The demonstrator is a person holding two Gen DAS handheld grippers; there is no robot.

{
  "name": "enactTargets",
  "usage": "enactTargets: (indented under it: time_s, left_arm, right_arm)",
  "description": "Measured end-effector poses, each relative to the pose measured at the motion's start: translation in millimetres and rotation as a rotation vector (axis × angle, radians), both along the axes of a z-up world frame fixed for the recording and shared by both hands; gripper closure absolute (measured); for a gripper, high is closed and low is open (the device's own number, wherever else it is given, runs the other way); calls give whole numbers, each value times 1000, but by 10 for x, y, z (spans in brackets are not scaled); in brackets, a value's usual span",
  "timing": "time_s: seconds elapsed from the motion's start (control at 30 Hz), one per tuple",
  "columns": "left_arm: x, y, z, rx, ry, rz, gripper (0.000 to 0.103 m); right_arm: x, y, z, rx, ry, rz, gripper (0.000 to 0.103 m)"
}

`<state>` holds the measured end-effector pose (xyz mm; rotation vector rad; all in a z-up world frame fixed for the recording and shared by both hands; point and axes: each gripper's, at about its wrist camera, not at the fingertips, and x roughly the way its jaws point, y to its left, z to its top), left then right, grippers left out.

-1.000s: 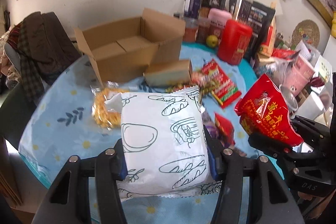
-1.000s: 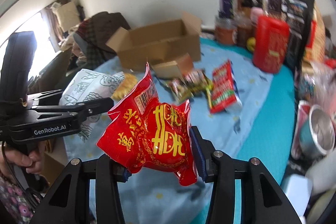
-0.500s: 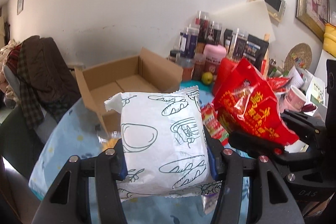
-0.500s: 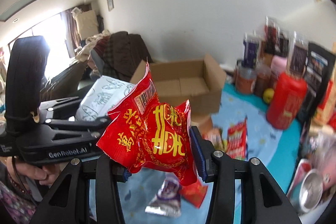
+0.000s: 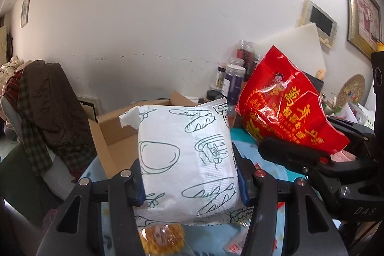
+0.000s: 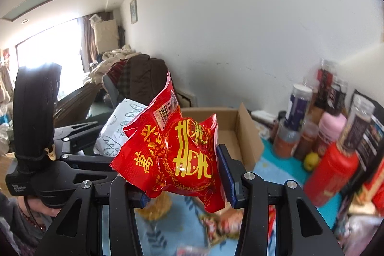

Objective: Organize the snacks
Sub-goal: 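Lift both held packs and carry them over the open cardboard box, then lower both packs into the box and open both tools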

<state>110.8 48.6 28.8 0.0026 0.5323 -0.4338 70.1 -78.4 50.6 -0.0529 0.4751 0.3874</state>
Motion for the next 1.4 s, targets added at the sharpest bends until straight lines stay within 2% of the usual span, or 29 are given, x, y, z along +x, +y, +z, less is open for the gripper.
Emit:
enactTargets:
  time_s: [0.4, 0.57, 0.77, 1.0, 1.4]
  left_arm:
    - [878, 241, 123, 24, -30, 87, 48]
    - [1254, 250, 86, 75, -40, 156, 48]
    - [1676, 280, -47, 86, 18, 173, 48]
    - [2050, 228, -284, 160, 81, 212, 48]
    - [2483, 253, -809, 249, 305, 231, 48]
  right_arm:
    - [1093, 220, 113, -22, -6, 58, 57]
    - [1606, 268, 50, -34, 33, 53, 57]
    - [2087, 286, -89, -59, 102, 44, 57]
    - [2518, 279, -349, -95, 210, 32, 57]
    - [3015, 332, -933, -162, 414, 9, 57]
